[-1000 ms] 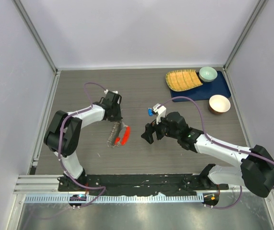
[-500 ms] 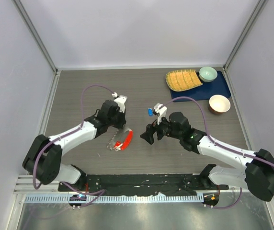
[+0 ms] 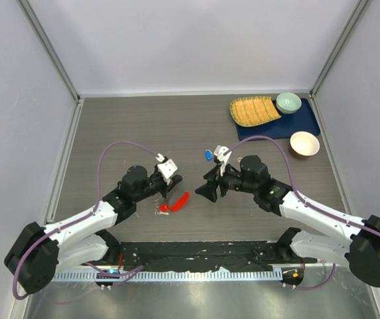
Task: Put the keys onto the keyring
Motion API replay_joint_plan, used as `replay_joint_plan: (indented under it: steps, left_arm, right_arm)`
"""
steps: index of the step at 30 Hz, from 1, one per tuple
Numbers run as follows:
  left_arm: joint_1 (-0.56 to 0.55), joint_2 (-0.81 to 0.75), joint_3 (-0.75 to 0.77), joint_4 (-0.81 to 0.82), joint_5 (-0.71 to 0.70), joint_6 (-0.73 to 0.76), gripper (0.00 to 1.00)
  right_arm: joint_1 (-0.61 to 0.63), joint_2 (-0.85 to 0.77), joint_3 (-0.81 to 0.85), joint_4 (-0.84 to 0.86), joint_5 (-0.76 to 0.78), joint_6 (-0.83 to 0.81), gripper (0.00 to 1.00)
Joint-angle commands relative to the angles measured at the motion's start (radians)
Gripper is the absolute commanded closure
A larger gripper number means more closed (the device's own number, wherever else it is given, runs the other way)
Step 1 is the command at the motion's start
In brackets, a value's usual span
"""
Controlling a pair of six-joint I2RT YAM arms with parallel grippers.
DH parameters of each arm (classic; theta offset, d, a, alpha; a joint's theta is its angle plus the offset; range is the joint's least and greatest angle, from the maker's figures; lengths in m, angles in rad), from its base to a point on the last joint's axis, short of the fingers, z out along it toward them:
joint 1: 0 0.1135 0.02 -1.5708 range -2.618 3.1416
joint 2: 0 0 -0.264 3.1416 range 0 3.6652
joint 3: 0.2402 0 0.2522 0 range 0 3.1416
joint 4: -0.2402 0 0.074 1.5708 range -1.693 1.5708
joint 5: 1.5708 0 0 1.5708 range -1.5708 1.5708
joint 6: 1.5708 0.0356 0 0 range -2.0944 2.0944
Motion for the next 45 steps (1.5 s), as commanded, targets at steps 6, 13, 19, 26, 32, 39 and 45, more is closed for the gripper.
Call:
replay_joint_plan:
  steps: [6, 13, 19, 26, 32, 39, 45]
  left_arm:
    - [-0.092, -0.169, 0.03, 0.049, 0.154, 0.19, 1.0]
    - [-0.135, -0.209, 0.065, -0.045, 0.184, 0.257, 1.0]
    - [-0.152, -0.222, 0.074, -0.059, 0.203, 0.271, 1.0]
    - [-0.163, -0.235, 0.068, -0.05, 0.209, 0.262, 1.0]
    - [-0.166, -0.253, 0.045, -0.005, 0.217, 0.236, 1.0]
    - [-0.166, -0.264, 0.022, 0.036, 0.232, 0.199, 1.0]
    - [-0.167, -0.285, -0.006, 0.085, 0.221, 0.177, 1.0]
  right_arm:
    - [0.003, -0.04, 0.082, -0.049, -0.098, -0.104, 0.42]
    - [0.005, -0.068, 0.105, -0.086, -0.12, -0.142, 0.53]
    - [0.005, -0.056, 0.101, -0.075, -0.167, -0.16, 0.6]
    - [0.003, -0.026, 0.096, -0.052, -0.21, -0.16, 0.62]
    - [0.003, -0.011, 0.084, -0.017, -0.221, -0.156, 0.62]
    - [0.005, -0.003, 0.07, 0.04, -0.226, -0.142, 0.64]
    - [0.003, 0.007, 0.068, 0.056, -0.249, -0.141, 0.71]
